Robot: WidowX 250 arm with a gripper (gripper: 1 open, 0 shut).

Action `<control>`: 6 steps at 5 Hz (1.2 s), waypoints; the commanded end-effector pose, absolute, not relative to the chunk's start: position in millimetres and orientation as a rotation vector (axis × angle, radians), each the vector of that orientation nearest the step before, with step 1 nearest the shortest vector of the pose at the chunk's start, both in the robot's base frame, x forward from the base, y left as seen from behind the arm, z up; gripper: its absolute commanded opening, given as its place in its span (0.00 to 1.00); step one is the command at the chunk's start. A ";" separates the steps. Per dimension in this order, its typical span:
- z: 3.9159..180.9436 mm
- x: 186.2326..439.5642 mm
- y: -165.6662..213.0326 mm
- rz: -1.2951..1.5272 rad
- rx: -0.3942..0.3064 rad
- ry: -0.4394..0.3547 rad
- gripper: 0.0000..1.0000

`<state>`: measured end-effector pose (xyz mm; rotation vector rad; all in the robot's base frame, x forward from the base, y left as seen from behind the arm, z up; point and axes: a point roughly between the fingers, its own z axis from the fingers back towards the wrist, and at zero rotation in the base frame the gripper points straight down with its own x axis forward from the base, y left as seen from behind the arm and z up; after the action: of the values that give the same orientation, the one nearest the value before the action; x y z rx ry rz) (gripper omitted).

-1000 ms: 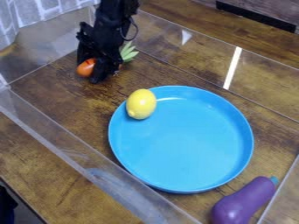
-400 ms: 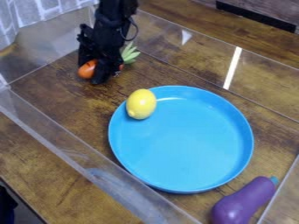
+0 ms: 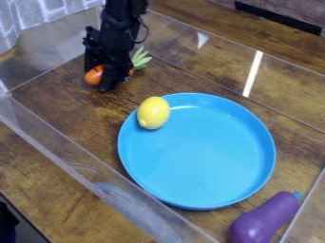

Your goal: Move the carrot to the left side

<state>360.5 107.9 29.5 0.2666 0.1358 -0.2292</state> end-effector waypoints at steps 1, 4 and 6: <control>73.0 366.8 113.1 -0.203 0.289 0.019 0.00; 72.4 368.4 109.9 -0.211 0.265 -0.006 1.00; 84.7 362.5 113.5 -0.204 0.244 -0.046 1.00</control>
<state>360.2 105.8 56.8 0.2233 0.0274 -0.2297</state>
